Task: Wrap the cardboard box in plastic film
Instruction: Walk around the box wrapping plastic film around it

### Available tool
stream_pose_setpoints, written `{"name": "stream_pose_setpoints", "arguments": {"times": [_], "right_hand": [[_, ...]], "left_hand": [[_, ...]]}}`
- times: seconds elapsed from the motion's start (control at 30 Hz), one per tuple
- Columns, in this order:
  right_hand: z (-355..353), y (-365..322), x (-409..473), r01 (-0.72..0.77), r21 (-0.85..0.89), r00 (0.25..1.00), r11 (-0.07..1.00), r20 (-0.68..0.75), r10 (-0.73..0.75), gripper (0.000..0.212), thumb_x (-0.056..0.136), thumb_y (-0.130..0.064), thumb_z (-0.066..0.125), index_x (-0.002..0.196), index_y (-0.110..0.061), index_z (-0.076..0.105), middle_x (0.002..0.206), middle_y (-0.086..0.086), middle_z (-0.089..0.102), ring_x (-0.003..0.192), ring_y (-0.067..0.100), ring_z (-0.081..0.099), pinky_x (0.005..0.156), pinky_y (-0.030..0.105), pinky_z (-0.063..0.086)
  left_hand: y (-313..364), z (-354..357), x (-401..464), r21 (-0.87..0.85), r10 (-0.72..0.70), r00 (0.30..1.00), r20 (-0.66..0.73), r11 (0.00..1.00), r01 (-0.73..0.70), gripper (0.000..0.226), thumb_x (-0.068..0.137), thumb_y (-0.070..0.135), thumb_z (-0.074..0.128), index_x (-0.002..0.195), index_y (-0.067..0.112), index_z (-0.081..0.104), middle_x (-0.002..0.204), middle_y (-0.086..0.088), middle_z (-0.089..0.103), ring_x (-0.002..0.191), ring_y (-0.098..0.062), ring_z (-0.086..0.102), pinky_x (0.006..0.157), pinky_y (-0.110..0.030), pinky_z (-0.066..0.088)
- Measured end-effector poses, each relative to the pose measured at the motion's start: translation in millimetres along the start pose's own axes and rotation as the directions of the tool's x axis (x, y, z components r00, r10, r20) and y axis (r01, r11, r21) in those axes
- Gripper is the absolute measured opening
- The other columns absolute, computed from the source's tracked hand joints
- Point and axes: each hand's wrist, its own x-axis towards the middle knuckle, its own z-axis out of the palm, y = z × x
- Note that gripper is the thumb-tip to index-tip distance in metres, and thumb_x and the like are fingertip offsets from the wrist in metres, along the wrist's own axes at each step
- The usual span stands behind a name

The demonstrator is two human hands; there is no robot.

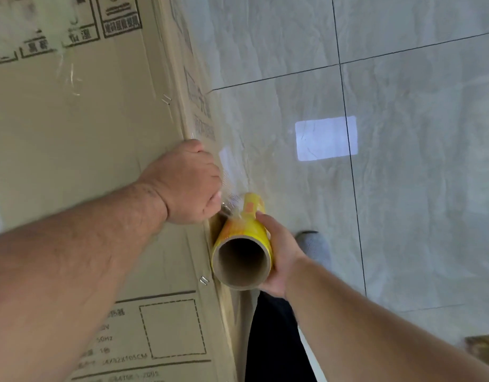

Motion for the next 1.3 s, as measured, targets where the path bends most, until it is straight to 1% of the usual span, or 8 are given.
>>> {"name": "stream_pose_setpoints", "arguments": {"times": [0.13, 0.27, 0.53, 0.63, 0.8, 0.93, 1.1, 1.3], "right_hand": [[-2, 4, -1, -0.021, 0.073, 0.999, 0.997, 0.040, 0.018, 0.078, 0.085, -0.055, 0.088, 0.141, -0.009, 0.060, 0.116, 0.026, 0.082, 0.098, 0.042, 0.081, 0.088, 0.054, 0.065], [-11, 12, 3, -0.049, -0.208, 0.999, 0.977, -0.032, 0.044, 0.074, 0.087, -0.057, 0.085, 0.139, -0.009, 0.063, 0.111, 0.025, 0.081, 0.087, 0.037, 0.080, 0.085, 0.053, 0.066], [-3, 14, 23, -0.089, -0.634, 0.985, 0.768, -0.172, -0.028, 0.113, 0.061, -0.083, 0.077, 0.149, -0.015, 0.055, 0.134, 0.018, 0.070, 0.107, 0.039, 0.077, 0.105, 0.057, 0.061], [1, 9, 23, -0.039, -0.678, 0.982, 0.734, -0.163, -0.098, 0.101, 0.073, -0.084, 0.073, 0.145, -0.015, 0.056, 0.137, 0.018, 0.068, 0.110, 0.039, 0.076, 0.107, 0.056, 0.060], [-3, 17, 33, -0.036, -0.577, 0.991, 0.816, -0.128, -0.047, 0.110, 0.053, -0.089, 0.074, 0.137, -0.018, 0.063, 0.121, 0.018, 0.078, 0.094, 0.039, 0.083, 0.095, 0.061, 0.065], [-27, 38, 33, -0.019, -0.121, 1.000, 0.992, -0.022, 0.016, 0.099, 0.064, -0.063, 0.091, 0.143, -0.011, 0.063, 0.119, 0.024, 0.082, 0.105, 0.039, 0.082, 0.106, 0.060, 0.061], [-34, 63, 37, -0.047, 0.183, 0.988, 0.982, 0.155, 0.019, 0.101, 0.065, -0.056, 0.097, 0.149, -0.011, 0.061, 0.130, 0.025, 0.078, 0.115, 0.041, 0.078, 0.107, 0.058, 0.059], [-42, 66, 24, -0.019, -0.280, 0.997, 0.960, -0.077, -0.003, 0.104, 0.061, -0.070, 0.093, 0.144, -0.016, 0.063, 0.120, 0.025, 0.079, 0.104, 0.045, 0.081, 0.098, 0.067, 0.063]], "left_hand": [[2, -3, 2, 0.039, -0.002, 1.000, 0.018, 0.999, 0.002, 0.047, 0.090, 0.040, 0.033, 0.065, 0.019, 0.066, 0.065, 0.001, 0.059, 0.069, -0.026, 0.053, 0.091, -0.044, 0.039], [4, -6, 3, 0.044, 0.002, 1.000, 0.008, 0.999, -0.003, 0.045, 0.088, 0.041, 0.035, 0.065, 0.020, 0.067, 0.065, 0.002, 0.060, 0.068, -0.026, 0.053, 0.090, -0.043, 0.040], [7, -10, 3, 0.048, -0.027, 0.999, 0.021, 0.999, 0.026, 0.054, 0.090, 0.042, 0.026, 0.072, 0.021, 0.071, 0.072, 0.005, 0.063, 0.075, -0.025, 0.057, 0.094, -0.043, 0.039], [18, -10, -2, -0.035, 0.046, 0.999, -0.013, 0.998, -0.047, 0.040, 0.091, 0.039, 0.037, 0.071, 0.021, 0.066, 0.071, 0.002, 0.061, 0.073, -0.028, 0.056, 0.089, -0.044, 0.043], [66, 13, -44, -0.104, 0.119, 0.992, -0.053, 0.987, -0.124, 0.034, 0.095, 0.036, 0.043, 0.074, 0.019, 0.064, 0.075, -0.002, 0.060, 0.076, -0.030, 0.055, 0.092, -0.047, 0.046], [67, 19, -36, -0.102, 0.052, 0.987, -0.153, 0.992, -0.068, 0.030, 0.092, 0.033, 0.046, 0.072, 0.017, 0.062, 0.070, -0.004, 0.057, 0.073, -0.031, 0.053, 0.090, -0.047, 0.049], [68, 25, -38, -0.101, 0.044, 0.974, -0.224, 0.993, -0.068, 0.031, 0.092, 0.032, 0.047, 0.070, 0.016, 0.061, 0.069, -0.005, 0.056, 0.071, -0.031, 0.052, 0.089, -0.046, 0.046], [73, 22, -37, -0.147, 0.022, 0.970, -0.242, 0.987, -0.059, 0.038, 0.094, 0.031, 0.042, 0.066, 0.016, 0.062, 0.065, -0.003, 0.054, 0.068, -0.031, 0.052, 0.090, -0.045, 0.044]]}}
